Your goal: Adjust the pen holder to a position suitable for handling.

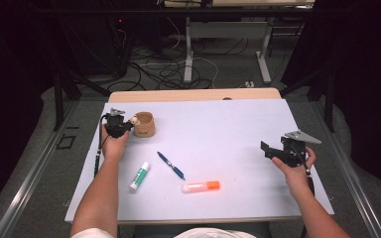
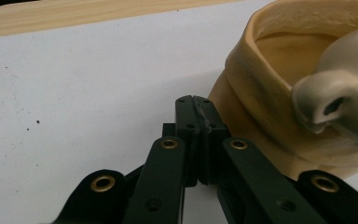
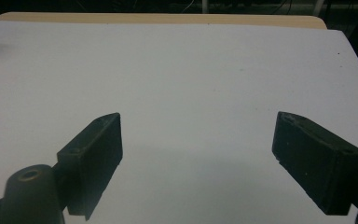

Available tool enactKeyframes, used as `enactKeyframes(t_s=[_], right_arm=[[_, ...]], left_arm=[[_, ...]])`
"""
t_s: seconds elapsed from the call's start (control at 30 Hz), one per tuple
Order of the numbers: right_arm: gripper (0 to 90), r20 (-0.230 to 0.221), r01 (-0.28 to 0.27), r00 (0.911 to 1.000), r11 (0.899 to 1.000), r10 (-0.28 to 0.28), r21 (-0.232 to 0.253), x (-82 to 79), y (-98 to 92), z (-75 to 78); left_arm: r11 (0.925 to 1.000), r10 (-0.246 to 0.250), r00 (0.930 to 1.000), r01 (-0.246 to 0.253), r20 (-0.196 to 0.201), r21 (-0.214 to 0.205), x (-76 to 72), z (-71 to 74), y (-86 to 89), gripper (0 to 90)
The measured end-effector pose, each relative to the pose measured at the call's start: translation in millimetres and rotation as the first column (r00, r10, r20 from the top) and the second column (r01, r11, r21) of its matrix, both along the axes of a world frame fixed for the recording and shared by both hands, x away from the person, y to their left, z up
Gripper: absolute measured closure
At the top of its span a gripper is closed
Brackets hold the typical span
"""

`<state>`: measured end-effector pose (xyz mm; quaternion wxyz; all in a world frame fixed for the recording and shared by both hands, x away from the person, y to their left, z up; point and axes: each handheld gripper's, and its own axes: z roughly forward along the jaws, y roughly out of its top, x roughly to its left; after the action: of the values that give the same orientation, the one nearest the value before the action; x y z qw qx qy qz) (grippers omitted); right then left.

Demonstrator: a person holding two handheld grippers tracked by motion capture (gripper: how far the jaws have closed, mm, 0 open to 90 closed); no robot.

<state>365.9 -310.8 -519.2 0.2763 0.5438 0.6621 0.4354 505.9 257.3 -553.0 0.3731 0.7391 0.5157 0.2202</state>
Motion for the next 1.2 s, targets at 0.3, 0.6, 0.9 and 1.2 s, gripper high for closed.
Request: enactKeyframes(t_s=[0.3, 0.6, 0.9, 1.2], right_arm=[[15.5, -0.006, -0.004, 1.0000, 1.000, 0.004, 0.010, 0.9, 2.0, -1.2], [15.6, -0.006, -0.009, 0.9999, 1.000, 0.009, 0.012, 1.9, 2.5, -1.4], [15.6, -0.008, -0.023, 0.9997, 1.000, 0.023, 0.006, 2.2, 4.5, -2.2], [15.5, -0.018, -0.026, 0.9995, 1.000, 0.026, 0.016, 2.6, 5.5, -2.6]], left_arm=[[0.9979, -0.064, 0.9979, 0.064, 0.007, -0.007, -0.6, -0.7, -19.3, 90.0], [0.9967, -0.081, 0.9966, 0.081, -0.014, 0.006, -1.5, 2.3, -32.6, 90.0], [0.9956, -0.093, 0.9956, 0.093, -0.010, 0.004, -0.7, 2.0, -43.8, 90.0], [0.9933, -0.113, 0.9936, 0.113, 0.000, 0.021, 0.2, 2.4, -47.6, 90.0]])
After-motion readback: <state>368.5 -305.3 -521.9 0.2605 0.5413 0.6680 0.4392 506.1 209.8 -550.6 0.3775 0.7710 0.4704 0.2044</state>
